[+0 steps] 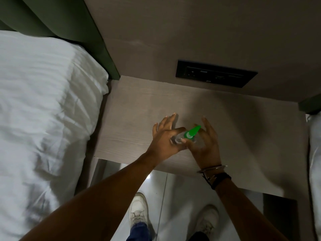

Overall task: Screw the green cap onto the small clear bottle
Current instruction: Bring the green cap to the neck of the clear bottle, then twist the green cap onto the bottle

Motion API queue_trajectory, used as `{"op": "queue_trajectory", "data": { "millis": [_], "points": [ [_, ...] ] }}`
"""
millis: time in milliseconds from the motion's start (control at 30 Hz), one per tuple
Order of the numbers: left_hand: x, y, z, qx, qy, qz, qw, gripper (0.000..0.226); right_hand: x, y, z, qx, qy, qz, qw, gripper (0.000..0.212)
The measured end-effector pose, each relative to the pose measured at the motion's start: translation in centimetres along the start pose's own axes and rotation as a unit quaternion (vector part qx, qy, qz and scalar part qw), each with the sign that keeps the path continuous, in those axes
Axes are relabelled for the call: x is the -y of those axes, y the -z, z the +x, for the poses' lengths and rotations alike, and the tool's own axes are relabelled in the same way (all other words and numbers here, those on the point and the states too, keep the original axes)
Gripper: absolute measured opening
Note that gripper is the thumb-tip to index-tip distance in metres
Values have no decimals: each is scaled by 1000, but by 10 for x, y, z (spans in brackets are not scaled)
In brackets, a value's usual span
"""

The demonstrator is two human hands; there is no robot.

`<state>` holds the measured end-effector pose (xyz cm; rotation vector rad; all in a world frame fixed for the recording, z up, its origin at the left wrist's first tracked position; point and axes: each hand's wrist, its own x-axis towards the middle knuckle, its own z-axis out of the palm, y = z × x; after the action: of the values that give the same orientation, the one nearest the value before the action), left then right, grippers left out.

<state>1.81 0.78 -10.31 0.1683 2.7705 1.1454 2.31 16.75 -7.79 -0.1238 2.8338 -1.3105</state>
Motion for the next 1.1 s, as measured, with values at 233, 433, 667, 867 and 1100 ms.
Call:
{"op": "queue_trajectory", "data": {
  "millis": [233,433,667,867,1100],
  "points": [
    [-1,-3,-4,-18,-24,-16,999,40,3,-7,0,-45,-14,27,999,69],
    [4,-5,0,-5,-28,-23,999,39,4,2,2,13,13,49,999,40],
    [3,-3,0,-3,-40,-26,999,40,7,5,4,30,34,-67,997,62],
    [3,0,1,11,-50,-10,999,37,9,14,7,16,60,-131,989,30],
    [2,-2,1,5,-35,-27,999,38,3,17,4,43,90,-148,984,32]
  ]
}}
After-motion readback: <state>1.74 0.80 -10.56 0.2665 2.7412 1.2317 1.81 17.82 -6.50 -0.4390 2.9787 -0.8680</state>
